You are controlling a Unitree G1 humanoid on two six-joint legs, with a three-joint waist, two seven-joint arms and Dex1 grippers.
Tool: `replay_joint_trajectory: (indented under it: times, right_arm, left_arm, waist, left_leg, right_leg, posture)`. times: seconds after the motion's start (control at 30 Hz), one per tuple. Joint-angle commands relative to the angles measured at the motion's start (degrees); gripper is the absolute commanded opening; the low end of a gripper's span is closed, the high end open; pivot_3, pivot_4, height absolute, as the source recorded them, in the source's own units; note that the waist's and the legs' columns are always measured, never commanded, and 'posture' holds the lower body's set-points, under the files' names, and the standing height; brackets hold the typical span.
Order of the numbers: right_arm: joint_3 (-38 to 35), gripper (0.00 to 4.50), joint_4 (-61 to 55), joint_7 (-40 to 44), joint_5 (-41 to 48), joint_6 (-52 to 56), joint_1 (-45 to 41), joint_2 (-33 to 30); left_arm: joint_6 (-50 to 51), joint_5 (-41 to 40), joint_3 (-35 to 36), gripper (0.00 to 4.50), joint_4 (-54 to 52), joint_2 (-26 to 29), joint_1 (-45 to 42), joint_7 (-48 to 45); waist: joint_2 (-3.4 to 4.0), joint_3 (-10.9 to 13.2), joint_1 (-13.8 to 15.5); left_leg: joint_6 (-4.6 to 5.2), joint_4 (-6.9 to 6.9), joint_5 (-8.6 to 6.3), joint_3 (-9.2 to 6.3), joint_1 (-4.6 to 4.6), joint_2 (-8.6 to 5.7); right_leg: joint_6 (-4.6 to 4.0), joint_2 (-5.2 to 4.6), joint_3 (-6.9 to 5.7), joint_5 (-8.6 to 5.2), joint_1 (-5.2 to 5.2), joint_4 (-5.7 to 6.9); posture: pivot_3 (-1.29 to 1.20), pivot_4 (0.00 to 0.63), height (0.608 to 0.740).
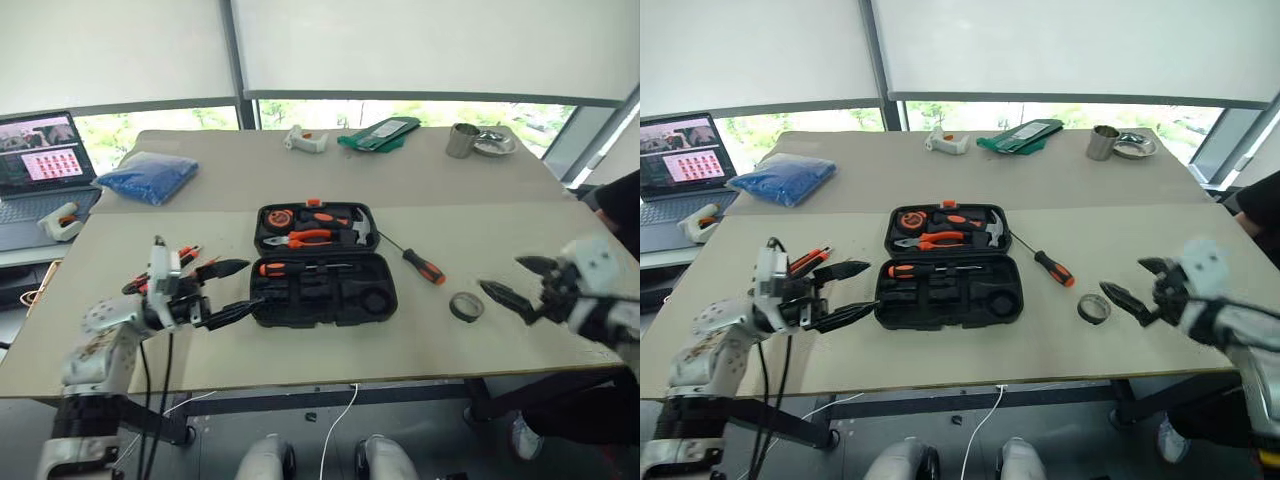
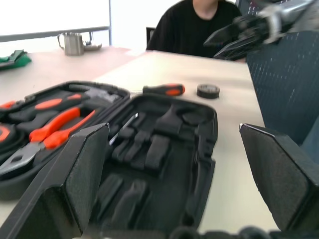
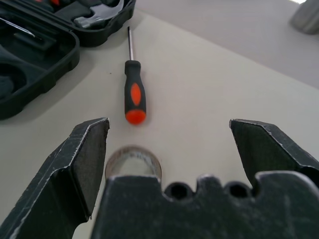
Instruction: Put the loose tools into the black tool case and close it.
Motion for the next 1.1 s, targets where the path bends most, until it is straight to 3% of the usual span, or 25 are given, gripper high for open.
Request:
replay_joint_trajectory:
  times: [0.03,0.13,0.27,0.47,0.63,0.8,0.93,1.1]
  right_arm:
    - [10.7,4.50,7.6,2.8,-3.9,7.2,-13.4,0.2]
    - [18.6,4.50,14.3,5.1,-7.5,9.8,-22.7,2.5]
    - [24.5,4.50,23.3,7.3,-11.3,10.3,-28.8,6.0]
    - [27.4,2.78,32.4,7.1,-16.8,7.7,-32.0,8.6]
    - [25.8,1.03,34.0,5.7,-18.4,7.6,-32.3,8.7]
    - [21.2,1.01,30.9,4.7,-17.3,5.4,-30.4,8.1]
    - [16.0,1.01,25.0,5.7,-16.5,4.2,-29.2,4.2]
    - [14.4,1.01,17.8,16.1,-12.2,-9.1,-30.1,3.7]
  left_arm:
    - [-2.1,0.3,0.0,4.48,-2.0,-1.2,-1.5,1.9]
    - [-3.4,0.8,-0.4,4.48,-2.9,-1.8,-1.8,2.5]
    - [-4.4,1.1,-0.5,4.48,-3.8,-1.9,-1.4,2.9]
    - [-5.3,1.5,-0.7,4.50,-4.7,-1.3,-0.2,2.7]
    - [-5.3,1.4,-0.6,4.50,-5.3,-0.7,0.4,2.7]
    - [-5.7,1.5,-0.8,4.50,-4.9,-0.9,-0.3,2.8]
    - [-5.0,0.6,0.5,4.50,-4.9,-0.8,-0.8,4.2]
    - [-4.4,0.5,2.8,4.50,-4.8,0.8,1.6,5.6]
  waist:
    - [0.00,0.0,0.0]
    - [-0.01,0.0,0.0]
    - [-0.03,0.0,0.5]
    - [-0.06,0.0,0.4]
    - [-0.06,0.0,0.1]
    - [-0.06,0.0,0.1]
    - [-0.04,0.0,0.1]
    - [-0.02,0.0,-0.4]
  left_leg:
    - [-0.02,0.01,-0.05,0.04,-0.04,-0.01]
    - [0.06,0.03,-0.10,0.13,-0.37,-0.06]
    - [0.19,0.08,-0.17,0.22,-0.48,-0.11]
    - [0.31,0.21,-0.24,0.32,-0.53,-0.13]
    - [0.20,0.20,-0.18,0.33,-0.49,-0.07]
    - [0.17,0.20,-0.15,0.33,-0.45,-0.08]
    - [0.17,0.18,-0.15,0.34,-0.47,-0.08]
    - [0.17,0.16,-0.16,0.35,-0.44,-0.05]
  right_leg:
    - [0.04,0.02,0.03,0.02,-0.08,0.00]
    - [0.13,0.00,0.07,0.07,-0.34,-0.02]
    - [0.27,-0.05,0.02,0.14,-0.34,-0.15]
    - [0.37,-0.11,0.08,0.19,-0.34,-0.20]
    - [0.34,-0.07,0.09,0.20,-0.38,-0.10]
    - [0.34,-0.07,0.09,0.21,-0.38,-0.05]
    - [0.34,-0.08,0.11,0.20,-0.40,-0.05]
    - [0.35,-0.05,0.11,0.20,-0.41,-0.07]
  posture:
    - [0.00,0.150,0.740]
    - [0.00,0.150,0.740]
    - [0.00,0.150,0.740]
    - [0.00,0.150,0.740]
    - [0.00,0.150,0.740]
    - [0.00,0.150,0.740]
    - [0.00,0.150,0.740]
    - [0.00,0.150,0.740]
